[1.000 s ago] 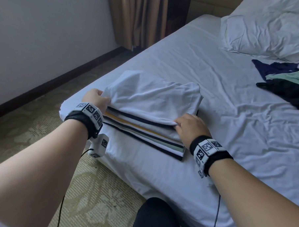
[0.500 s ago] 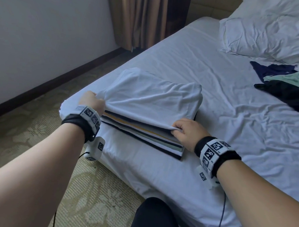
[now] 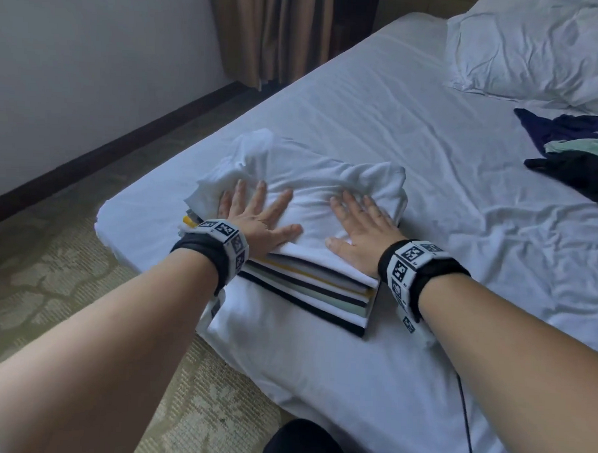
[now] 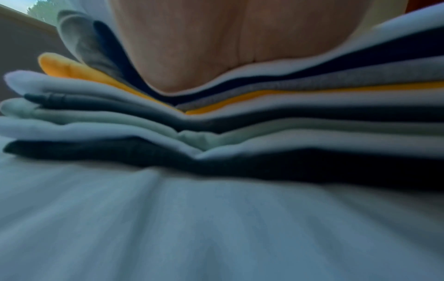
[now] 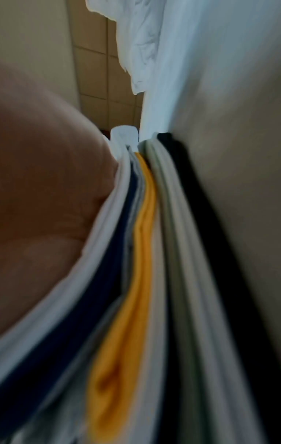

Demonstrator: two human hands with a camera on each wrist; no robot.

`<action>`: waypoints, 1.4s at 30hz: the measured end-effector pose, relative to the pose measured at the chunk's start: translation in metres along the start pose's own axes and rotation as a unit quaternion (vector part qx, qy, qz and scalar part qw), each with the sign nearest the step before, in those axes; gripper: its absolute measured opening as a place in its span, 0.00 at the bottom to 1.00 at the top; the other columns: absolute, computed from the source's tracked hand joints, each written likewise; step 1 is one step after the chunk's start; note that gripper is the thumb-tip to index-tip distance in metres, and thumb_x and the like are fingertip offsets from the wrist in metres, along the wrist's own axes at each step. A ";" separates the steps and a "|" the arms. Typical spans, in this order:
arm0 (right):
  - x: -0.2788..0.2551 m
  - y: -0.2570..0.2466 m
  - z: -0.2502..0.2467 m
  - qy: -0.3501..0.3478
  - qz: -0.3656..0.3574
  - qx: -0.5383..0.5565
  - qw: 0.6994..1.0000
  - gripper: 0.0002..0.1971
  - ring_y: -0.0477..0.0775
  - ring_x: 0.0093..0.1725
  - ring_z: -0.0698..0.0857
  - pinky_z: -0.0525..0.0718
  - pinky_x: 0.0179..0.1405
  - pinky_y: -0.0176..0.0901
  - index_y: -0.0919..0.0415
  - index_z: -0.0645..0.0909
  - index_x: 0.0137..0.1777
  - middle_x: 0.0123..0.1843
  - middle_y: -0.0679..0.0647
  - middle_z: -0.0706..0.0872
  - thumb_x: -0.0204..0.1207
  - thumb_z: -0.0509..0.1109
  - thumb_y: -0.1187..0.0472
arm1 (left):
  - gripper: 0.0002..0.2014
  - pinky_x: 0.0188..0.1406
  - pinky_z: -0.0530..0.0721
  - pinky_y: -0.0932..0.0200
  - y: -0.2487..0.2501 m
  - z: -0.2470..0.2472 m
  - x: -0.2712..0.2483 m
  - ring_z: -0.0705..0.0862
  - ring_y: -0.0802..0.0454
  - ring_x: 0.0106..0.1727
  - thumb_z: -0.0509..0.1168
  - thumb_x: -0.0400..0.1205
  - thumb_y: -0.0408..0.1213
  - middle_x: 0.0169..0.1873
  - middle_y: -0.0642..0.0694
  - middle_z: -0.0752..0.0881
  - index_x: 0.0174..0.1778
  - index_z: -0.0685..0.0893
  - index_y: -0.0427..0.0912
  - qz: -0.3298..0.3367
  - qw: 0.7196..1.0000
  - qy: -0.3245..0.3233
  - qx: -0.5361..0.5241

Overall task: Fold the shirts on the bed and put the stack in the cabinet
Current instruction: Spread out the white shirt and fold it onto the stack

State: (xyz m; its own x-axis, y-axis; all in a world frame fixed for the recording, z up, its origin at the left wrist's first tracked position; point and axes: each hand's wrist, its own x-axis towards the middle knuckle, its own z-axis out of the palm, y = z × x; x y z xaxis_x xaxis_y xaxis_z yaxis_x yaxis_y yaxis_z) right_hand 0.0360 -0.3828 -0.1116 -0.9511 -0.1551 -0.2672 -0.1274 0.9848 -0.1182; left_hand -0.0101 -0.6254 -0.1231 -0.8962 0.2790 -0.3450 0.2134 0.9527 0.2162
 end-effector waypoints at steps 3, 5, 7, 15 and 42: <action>0.010 0.007 0.017 -0.010 0.001 0.021 1.000 0.41 0.53 0.87 0.28 0.31 0.86 0.54 0.34 0.27 0.85 0.87 0.40 0.25 0.82 0.49 0.28 | 0.46 0.82 0.24 0.35 0.000 0.002 0.006 0.17 0.43 0.82 0.44 0.68 0.88 0.84 0.58 0.23 0.77 0.28 0.84 0.000 1.000 -0.017 0.009; 0.014 0.009 0.023 0.002 -0.004 0.037 0.999 0.41 0.52 0.87 0.28 0.30 0.85 0.53 0.33 0.27 0.85 0.87 0.39 0.25 0.82 0.49 0.28 | 0.49 0.82 0.24 0.35 -0.002 0.004 0.007 0.17 0.43 0.81 0.47 0.66 0.89 0.84 0.58 0.22 0.77 0.27 0.84 0.001 1.000 -0.025 0.007; 0.015 0.011 0.028 0.008 -0.002 0.038 0.999 0.41 0.51 0.87 0.29 0.30 0.85 0.53 0.33 0.29 0.85 0.88 0.38 0.27 0.82 0.50 0.28 | 0.50 0.83 0.24 0.35 -0.001 0.007 0.007 0.17 0.43 0.82 0.48 0.65 0.90 0.84 0.58 0.22 0.77 0.27 0.83 -0.002 1.000 -0.026 0.010; -0.010 0.024 -0.017 0.031 -0.044 0.078 0.995 0.41 0.54 0.90 0.44 0.41 0.88 0.50 0.42 0.45 0.90 0.91 0.45 0.44 0.83 0.63 0.39 | 0.55 0.83 0.57 0.30 0.054 -0.044 0.006 0.60 0.35 0.85 0.52 0.56 0.90 0.85 0.49 0.65 0.81 0.58 0.72 -0.081 0.976 -0.020 0.203; -0.287 0.419 0.006 -0.187 0.334 0.105 0.918 0.27 0.58 0.59 0.88 0.84 0.64 0.50 0.49 0.89 0.59 0.63 0.54 0.89 0.67 0.71 0.32 | 0.61 0.75 0.72 0.23 0.556 0.104 0.039 0.58 0.27 0.86 0.85 0.61 0.62 0.87 0.44 0.56 0.86 0.55 0.69 0.180 0.963 -0.118 0.162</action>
State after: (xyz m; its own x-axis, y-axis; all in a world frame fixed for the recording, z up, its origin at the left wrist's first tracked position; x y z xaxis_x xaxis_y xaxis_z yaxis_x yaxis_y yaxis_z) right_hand 0.2571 0.0733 -0.0900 -0.6292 0.4227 -0.6523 0.5425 0.8398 0.0208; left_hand 0.1143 -0.0718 -0.1113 -0.6361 0.5823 -0.5063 0.6385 0.7656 0.0783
